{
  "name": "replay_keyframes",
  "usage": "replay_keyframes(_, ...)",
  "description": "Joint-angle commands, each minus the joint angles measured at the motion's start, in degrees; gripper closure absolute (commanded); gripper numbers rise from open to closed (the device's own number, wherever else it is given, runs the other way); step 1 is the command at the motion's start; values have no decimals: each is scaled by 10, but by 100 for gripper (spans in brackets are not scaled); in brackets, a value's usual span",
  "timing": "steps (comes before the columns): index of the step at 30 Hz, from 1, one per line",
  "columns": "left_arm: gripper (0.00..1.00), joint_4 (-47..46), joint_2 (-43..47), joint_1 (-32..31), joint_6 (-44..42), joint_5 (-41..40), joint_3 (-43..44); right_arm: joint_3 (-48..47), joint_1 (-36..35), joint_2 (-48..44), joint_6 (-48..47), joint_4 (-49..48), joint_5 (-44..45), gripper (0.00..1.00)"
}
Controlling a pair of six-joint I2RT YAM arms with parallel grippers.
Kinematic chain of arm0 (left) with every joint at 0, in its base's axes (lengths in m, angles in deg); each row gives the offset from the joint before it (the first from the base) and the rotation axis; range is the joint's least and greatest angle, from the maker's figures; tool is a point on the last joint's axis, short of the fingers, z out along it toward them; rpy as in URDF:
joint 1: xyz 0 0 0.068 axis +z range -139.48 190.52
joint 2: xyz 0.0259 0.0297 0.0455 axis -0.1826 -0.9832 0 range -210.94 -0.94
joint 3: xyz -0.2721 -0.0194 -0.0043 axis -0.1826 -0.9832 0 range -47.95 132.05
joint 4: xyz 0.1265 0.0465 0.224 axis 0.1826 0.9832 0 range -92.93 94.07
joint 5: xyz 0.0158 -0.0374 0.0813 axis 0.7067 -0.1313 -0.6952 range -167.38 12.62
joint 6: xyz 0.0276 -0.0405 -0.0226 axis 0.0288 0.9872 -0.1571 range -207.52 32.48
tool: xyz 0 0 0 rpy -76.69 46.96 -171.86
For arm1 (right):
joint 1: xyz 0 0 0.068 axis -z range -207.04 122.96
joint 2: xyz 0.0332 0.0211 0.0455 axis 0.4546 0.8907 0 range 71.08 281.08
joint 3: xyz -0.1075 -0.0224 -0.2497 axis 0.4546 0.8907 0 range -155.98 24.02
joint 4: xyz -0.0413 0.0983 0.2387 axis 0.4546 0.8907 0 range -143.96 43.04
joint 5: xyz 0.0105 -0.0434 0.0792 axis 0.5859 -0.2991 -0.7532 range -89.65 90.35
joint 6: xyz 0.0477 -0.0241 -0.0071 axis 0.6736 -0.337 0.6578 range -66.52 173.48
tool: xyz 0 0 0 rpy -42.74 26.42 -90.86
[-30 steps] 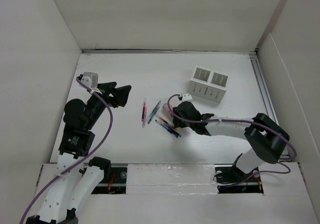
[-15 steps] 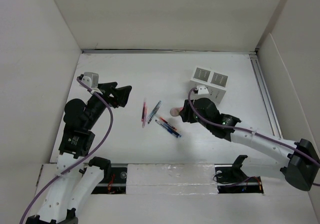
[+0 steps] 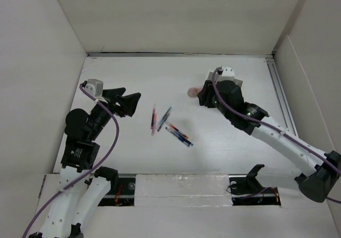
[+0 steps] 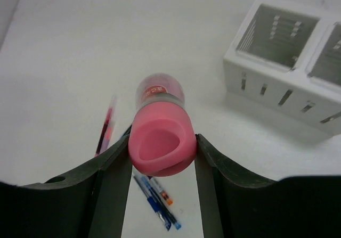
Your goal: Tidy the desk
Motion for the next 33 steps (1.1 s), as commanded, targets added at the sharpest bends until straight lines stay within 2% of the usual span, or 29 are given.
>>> replay_keyframes(1, 30, -33, 0, -1, 10, 31, 1, -82, 40, 5, -27, 20, 47, 88)
replay_keyframes(6, 31, -38, -5, -10, 13, 42, 1, -153, 154, 20, -42, 64, 55, 87)
replay_keyframes(9, 30, -27, -11, -30, 2, 17, 7, -169, 192, 29, -40, 101, 62, 86)
replay_keyframes(20, 31, -26, -17, -41, 5, 14, 7, -145, 261, 37, -24, 168, 22, 86)
replay_keyframes(33, 31, -25, -15, -41, 7, 13, 4, -154, 311, 107, -40, 136, -29, 87)
